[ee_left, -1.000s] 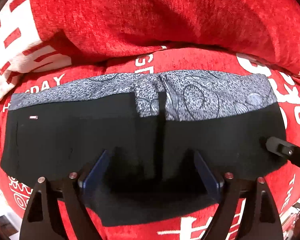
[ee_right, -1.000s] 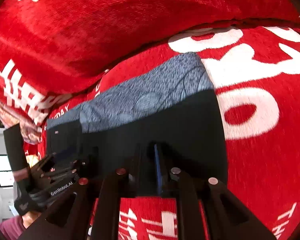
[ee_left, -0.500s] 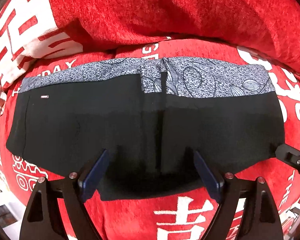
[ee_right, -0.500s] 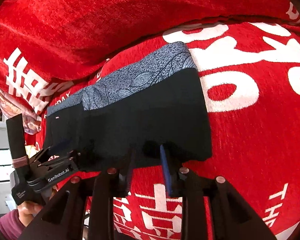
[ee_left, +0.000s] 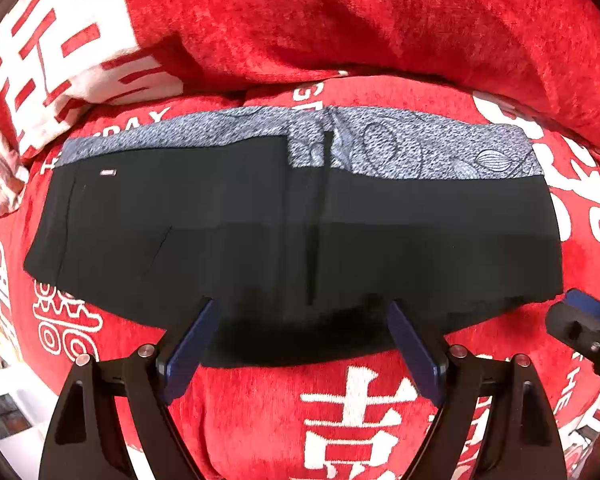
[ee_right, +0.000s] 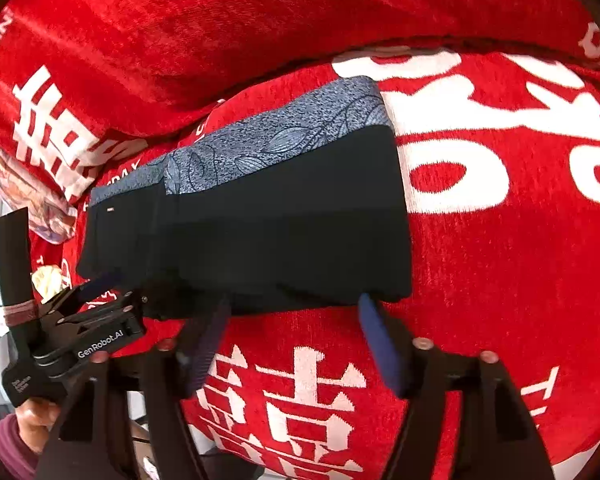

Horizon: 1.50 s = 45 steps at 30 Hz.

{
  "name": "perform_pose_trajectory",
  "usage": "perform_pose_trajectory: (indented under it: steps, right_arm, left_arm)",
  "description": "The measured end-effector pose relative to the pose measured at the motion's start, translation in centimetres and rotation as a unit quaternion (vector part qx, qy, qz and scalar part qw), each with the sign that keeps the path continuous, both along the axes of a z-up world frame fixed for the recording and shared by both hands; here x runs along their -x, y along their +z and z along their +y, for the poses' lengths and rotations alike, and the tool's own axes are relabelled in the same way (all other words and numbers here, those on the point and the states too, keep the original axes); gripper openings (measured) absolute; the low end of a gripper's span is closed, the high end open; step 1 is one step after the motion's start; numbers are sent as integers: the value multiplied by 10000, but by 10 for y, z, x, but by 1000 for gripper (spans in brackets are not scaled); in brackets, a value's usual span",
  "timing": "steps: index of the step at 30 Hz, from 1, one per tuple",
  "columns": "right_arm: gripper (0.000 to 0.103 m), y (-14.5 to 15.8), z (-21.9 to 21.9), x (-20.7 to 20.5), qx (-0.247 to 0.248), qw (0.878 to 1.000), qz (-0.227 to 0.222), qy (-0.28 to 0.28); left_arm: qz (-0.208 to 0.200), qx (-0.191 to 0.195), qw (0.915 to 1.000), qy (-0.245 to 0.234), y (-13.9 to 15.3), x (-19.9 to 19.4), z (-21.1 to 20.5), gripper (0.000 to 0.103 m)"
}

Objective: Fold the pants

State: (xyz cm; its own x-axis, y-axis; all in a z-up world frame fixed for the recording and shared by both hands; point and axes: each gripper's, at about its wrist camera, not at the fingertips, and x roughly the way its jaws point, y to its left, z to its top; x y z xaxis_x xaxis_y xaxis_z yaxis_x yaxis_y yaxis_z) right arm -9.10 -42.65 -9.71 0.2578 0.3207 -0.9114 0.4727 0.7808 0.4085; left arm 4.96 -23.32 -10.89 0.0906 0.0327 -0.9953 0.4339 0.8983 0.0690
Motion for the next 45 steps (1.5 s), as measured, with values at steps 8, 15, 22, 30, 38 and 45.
perform_pose_trajectory:
  steps: [8,15,22,30,38,45]
  right_arm:
    - [86,7,17,-7,599,9978,17,282]
    - [86,2,55,-10,692,9966,404,195]
    - [86,0,113,-25,639,9958,642,158]
    - [86,2,174,-67,736,9936,630,581]
    - [86,-7,210,-99,765,9903,704,924]
    - [86,-16,229,-114,757,9874,816,1127]
  left_arm:
    - [110,105,9999,51,-9,-1,22,87]
    - [228,240,9991,-249,-14,-11,56,87]
    - [325,324,9987,-207,-15,-31,118,87]
    - [381,573,9964,486,-16,-56,190,87]
    - [318,581,9929,992,-23,-84,244,87]
    - [310,629,9899,1235,-26,-99,268,87]
